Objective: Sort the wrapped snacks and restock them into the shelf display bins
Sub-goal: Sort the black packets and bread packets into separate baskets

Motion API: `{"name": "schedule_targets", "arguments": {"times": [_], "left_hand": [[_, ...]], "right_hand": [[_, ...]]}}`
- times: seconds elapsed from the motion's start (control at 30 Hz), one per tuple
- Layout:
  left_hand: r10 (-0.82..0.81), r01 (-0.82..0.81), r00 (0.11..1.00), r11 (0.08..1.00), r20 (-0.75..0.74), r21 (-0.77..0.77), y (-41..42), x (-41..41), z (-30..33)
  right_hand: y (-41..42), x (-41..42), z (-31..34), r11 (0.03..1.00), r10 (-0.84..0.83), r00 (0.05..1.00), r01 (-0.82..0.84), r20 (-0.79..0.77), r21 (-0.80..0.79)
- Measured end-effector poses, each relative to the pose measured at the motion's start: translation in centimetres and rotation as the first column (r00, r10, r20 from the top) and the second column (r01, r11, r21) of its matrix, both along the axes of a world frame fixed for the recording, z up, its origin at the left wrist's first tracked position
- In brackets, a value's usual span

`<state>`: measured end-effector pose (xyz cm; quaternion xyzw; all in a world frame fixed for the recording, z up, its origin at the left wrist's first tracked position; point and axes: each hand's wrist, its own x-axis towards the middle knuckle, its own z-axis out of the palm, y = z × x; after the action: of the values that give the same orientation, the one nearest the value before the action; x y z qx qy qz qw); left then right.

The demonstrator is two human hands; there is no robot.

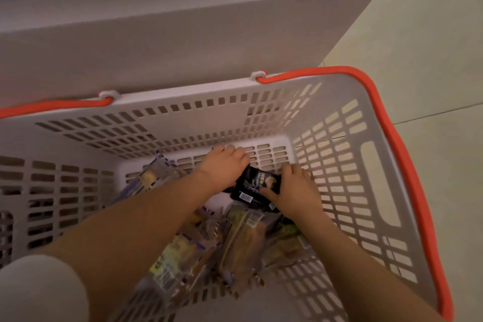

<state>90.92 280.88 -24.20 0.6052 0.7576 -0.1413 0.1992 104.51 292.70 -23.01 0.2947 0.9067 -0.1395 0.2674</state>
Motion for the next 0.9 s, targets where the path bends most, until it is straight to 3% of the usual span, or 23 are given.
{"name": "schedule_targets", "arguments": {"times": [0.07, 0.13, 0.3, 0.37, 0.53, 0.7, 0.77, 0.9], "left_hand": [[0.164, -0.162, 0.983, 0.986, 0.077, -0.033, -0.6, -0.3, 0.0], [0.239, -0.235, 0.965, 0.971, 0.109, -0.052, -0.9, -0.4, -0.1], [0.233, -0.232, 0.971, 0.972, 0.046, -0.029, -1.4, -1.2, -0.5], [0.244, -0.242, 0.966, 0.970, 0.084, -0.033, -1.9, -1.6, -0.4], [0.299, -0.284, 0.896, 0.954, 0.328, -0.095, -3.3, -2.0, -0.3], [0.481, -0.385, 0.784, 0.873, 0.394, -0.300, -3.6, -2.6, -0.1], [0.458, -0.342, 0.796, 0.879, 0.396, -0.331, -3.6, -2.4, 0.2], [0.460, -0.456, 0.757, 0.881, 0.464, -0.129, -4.7, -1.5, 2.4]], "right_hand": [[-0.2, -0.2, -0.1, 0.993, 0.094, 0.992, -0.099, -0.081, -0.069], [-0.5, -0.5, -0.2, 0.971, 0.208, 0.976, -0.214, -0.059, -0.110], [-1.3, -0.9, -0.5, 0.968, 0.247, 0.969, -0.246, 0.022, -0.040], [-1.3, -1.0, -0.4, 0.973, 0.226, 0.973, -0.224, 0.041, -0.057], [-1.1, -0.8, 0.0, 0.991, 0.100, 0.995, -0.102, -0.020, -0.082], [-0.2, -0.9, 1.0, 0.984, -0.069, 0.992, 0.051, -0.102, -0.172], [0.0, -0.9, 1.8, 0.965, -0.181, 0.967, 0.139, -0.180, -0.225], [-0.3, -0.8, 4.9, 0.879, -0.408, 0.845, 0.262, -0.347, -0.398]]}}
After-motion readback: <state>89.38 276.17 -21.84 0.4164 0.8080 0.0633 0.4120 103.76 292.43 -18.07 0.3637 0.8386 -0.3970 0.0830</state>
